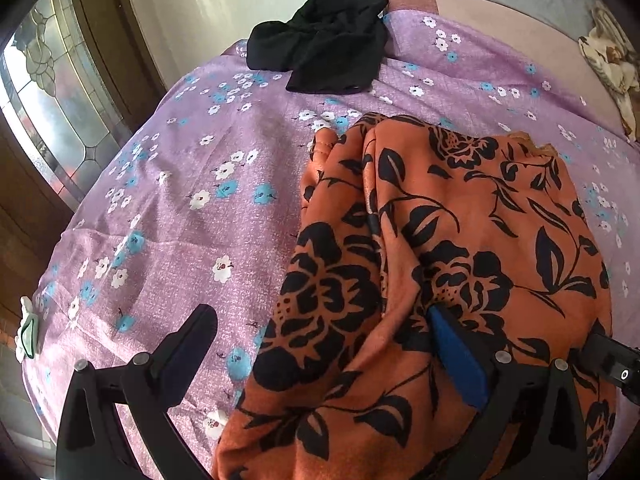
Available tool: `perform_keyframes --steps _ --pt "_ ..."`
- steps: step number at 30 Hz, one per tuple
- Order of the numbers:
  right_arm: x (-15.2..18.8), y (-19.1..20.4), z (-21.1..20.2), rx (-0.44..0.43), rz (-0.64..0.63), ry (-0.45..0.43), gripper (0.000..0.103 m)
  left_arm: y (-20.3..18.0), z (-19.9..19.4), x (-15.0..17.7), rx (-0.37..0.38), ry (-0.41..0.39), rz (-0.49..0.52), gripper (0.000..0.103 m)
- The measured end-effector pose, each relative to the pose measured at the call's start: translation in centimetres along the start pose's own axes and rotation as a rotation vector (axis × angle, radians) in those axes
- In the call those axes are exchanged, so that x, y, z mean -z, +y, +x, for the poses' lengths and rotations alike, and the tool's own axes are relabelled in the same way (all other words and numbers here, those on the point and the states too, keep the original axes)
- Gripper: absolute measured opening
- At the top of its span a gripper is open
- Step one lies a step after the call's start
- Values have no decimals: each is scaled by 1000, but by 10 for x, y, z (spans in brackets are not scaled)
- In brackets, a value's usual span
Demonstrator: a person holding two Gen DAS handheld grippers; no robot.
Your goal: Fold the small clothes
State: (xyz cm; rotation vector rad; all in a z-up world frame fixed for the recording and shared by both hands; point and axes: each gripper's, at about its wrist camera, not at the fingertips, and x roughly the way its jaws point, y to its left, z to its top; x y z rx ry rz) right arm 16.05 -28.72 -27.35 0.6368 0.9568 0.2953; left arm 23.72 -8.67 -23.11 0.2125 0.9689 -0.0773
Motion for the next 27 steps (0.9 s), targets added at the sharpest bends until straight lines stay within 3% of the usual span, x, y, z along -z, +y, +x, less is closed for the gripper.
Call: perform_keyframes --steps 5,13,17,18,22,25,27 --pt "1 9 2 39 -53 -4 14 0 4 -1 4 -6 5 103" --pt "1 8 3 30 -41 -9 14 2 11 1 28 6 1 103" --pt "-1 6 -3 14 -21 -11 14 20 2 -6 118 89 -67 103" --pt "-2 6 -6 8 -5 -10 14 27 -8 -4 130 74 -70 103" --pt "1 18 -25 -22 -27 -32 16 45 -38 14 68 -11 -50 103" --pt "10 31 -22 -22 -88 -9 16 40 -20 30 55 57 21 103" --pt "18 32 -3 17 -104 49 18 36 -17 35 43 48 47 103"
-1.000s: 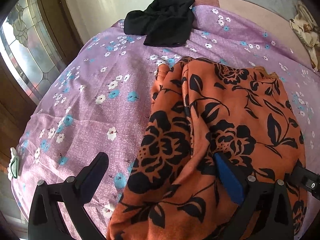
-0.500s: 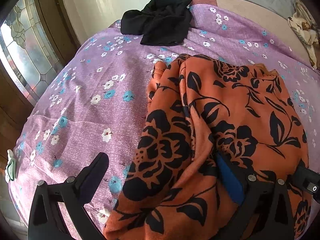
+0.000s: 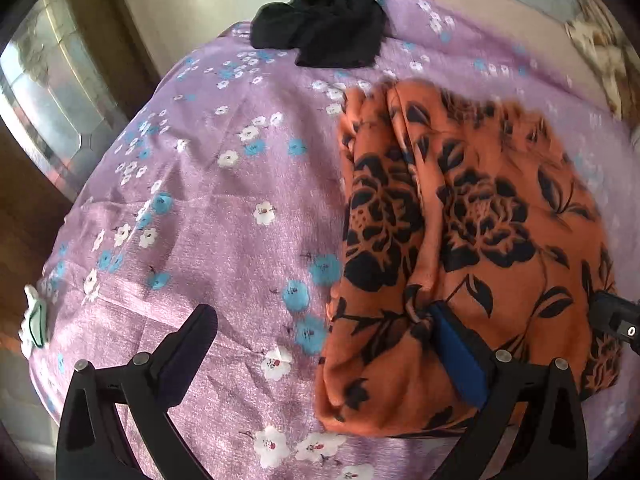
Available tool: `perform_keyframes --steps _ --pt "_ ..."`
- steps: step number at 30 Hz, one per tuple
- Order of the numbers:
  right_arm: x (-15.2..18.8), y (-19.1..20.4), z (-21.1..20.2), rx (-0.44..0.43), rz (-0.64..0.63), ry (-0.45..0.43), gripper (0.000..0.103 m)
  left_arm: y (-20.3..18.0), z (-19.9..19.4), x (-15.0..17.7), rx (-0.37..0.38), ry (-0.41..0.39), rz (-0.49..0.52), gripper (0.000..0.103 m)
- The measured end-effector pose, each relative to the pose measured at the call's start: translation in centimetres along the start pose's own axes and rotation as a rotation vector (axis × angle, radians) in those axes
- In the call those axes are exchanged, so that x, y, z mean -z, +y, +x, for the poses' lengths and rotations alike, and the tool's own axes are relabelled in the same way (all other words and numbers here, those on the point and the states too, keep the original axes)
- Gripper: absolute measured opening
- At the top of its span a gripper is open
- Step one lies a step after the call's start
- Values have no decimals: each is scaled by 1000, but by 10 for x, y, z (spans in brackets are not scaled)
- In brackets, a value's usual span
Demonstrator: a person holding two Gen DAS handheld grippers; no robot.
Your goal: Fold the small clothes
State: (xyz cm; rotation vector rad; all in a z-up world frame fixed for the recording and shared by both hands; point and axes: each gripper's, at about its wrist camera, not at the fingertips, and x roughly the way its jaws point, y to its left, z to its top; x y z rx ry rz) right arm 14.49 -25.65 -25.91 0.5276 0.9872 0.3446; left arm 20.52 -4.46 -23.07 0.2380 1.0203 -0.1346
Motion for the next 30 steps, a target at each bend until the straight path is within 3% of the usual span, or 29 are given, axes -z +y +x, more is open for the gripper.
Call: perform_keyframes --steps 6,11,14,17,19,21,23,27,30 --pt "-5 -8 -9 -56 50 -28 17 22 -14 -13 169 -45 -145 102" --pt "-9 -17 -14 -49 90 -57 17 4 -21 -29 205 -136 -104 102" --pt "-8 -16 -14 -52 105 -62 17 -9 -12 -44 227 -126 -75 102" --pt "-11 -17 -15 -44 102 -68 17 -20 13 -55 249 -43 -62 100" --pt "-11 -20 -15 -46 108 -61 17 -20 26 -55 280 10 -76 74" --pt "-13 -23 -10 -57 124 -55 17 -13 33 -55 332 28 -122 63" --pt "-13 -25 -9 -66 132 -53 17 -9 34 -53 355 32 -138 56" --pt "-13 -24 -9 -66 133 -55 17 5 32 -52 414 29 -197 32" --pt "-13 -18 -15 -35 99 -90 19 8 31 -52 414 23 -203 27"
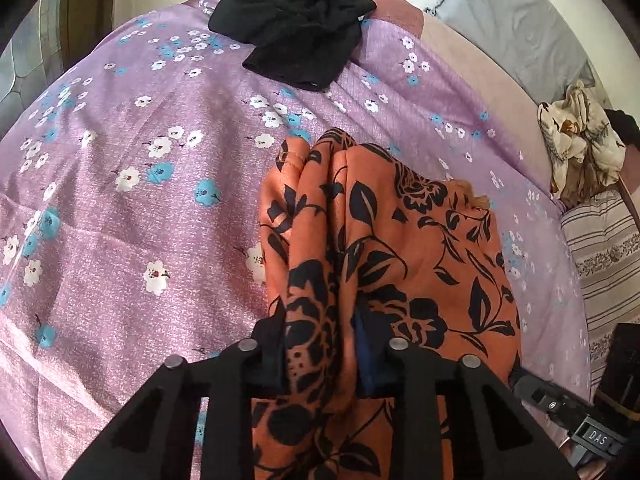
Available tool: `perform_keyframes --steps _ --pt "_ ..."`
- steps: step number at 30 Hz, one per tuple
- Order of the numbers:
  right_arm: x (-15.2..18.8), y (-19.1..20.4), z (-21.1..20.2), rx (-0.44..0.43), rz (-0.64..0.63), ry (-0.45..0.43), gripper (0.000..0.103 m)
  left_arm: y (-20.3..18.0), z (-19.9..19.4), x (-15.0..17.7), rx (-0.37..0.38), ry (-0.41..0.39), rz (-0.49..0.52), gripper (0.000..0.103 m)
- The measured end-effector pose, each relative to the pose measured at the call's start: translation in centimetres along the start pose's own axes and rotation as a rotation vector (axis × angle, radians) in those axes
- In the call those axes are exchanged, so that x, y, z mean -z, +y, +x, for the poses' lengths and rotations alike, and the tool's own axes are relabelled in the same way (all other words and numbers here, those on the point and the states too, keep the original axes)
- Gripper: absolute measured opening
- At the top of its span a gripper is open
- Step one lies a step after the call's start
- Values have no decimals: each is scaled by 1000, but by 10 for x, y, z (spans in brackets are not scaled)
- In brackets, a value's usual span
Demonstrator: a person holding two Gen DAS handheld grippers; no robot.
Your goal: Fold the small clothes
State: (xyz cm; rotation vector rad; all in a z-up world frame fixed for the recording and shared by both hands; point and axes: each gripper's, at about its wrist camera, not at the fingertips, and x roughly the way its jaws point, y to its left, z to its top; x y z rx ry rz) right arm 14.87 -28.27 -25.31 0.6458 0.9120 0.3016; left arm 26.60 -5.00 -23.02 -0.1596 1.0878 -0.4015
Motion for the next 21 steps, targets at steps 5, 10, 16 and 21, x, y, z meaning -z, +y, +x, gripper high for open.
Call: perform_keyframes --steps 5,10,16,21 --pt "-4 10 -13 38 -76 -100 21 0 -9 0 0 -26 -22 18" --pt "-4 -5 9 57 -45 -31 48 2 0 2 -11 -24 2 20" --pt "-11 -1 -15 -17 -29 -72 64 6 -16 -1 -29 -44 -19 36" --pt "-21 -32 -30 -40 127 -113 71 15 -57 -3 -106 -182 17 73"
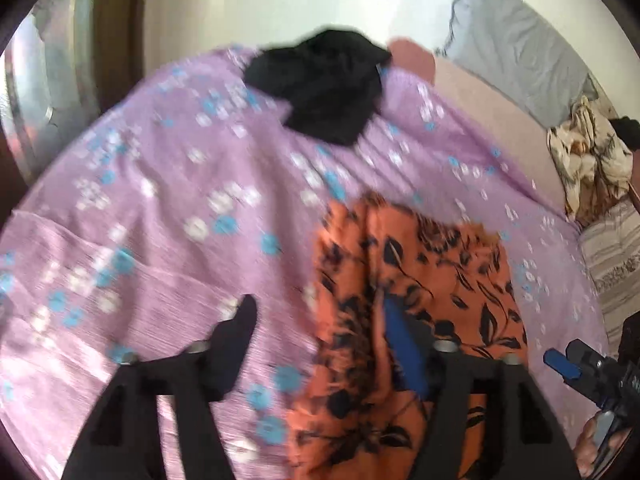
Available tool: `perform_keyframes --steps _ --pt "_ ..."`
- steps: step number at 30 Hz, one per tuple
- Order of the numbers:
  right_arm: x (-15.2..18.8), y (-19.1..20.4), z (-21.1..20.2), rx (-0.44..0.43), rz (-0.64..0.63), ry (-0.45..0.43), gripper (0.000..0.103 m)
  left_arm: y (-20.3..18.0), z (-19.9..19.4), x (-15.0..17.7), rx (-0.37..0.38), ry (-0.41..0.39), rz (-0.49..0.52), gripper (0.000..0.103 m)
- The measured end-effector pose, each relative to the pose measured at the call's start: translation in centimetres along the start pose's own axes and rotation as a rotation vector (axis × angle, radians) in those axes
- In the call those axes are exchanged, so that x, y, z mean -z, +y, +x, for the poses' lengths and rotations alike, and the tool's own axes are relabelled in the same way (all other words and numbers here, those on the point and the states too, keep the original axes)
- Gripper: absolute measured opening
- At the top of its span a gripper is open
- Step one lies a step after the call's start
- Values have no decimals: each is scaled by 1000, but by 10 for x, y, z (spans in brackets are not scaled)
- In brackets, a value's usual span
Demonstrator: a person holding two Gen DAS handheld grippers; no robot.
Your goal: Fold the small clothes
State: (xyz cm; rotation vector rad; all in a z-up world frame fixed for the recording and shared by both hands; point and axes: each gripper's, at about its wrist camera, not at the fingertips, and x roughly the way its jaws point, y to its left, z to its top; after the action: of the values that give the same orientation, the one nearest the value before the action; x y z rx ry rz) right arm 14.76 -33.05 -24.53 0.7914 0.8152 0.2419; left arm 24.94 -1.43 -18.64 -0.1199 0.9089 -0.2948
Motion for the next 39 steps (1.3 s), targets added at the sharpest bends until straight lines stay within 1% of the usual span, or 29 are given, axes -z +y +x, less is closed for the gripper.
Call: perform_keyframes --steps 2,4,6,8,10,11,12,13,17,20,22,26,33,39 --pt "-2 -13 1 -6 70 9 73 9 -2 -1 19 7 -19 75" --pt "-1 -21 4 -11 116 27 73 18 4 -1 14 39 -43 75" --pt "0 -22 6 -9 125 39 73 20 11 -1 2 89 -41 75" --pt "0 -19 8 -7 112 41 73 22 11 0 6 99 -41 75" --pt "1 -16 11 -9 101 45 73 22 9 3 36 98 -56 75" --pt "1 -16 13 -7 99 48 73 20 7 4 66 98 -63 76" --pt "2 -16 13 -4 99 50 73 16 4 5 80 91 -54 77" --pt "3 -17 16 -2 101 54 73 11 1 7 74 78 -35 77" --pt "5 -17 20 1 95 67 73 -16 -9 13 -37 -11 105 78" --pt "7 -14 27 7 81 78 73 -32 -7 16 -117 -43 203 79" --pt "8 -12 29 16 70 78 73 -36 -4 17 -131 -39 235 79" --pt "8 -12 30 21 63 76 73 -35 -1 16 -143 -34 245 79" --pt "7 -13 29 19 68 78 73 -34 0 18 -155 -29 224 79" --pt "8 -13 30 18 72 77 73 -41 4 20 -160 -25 246 79"
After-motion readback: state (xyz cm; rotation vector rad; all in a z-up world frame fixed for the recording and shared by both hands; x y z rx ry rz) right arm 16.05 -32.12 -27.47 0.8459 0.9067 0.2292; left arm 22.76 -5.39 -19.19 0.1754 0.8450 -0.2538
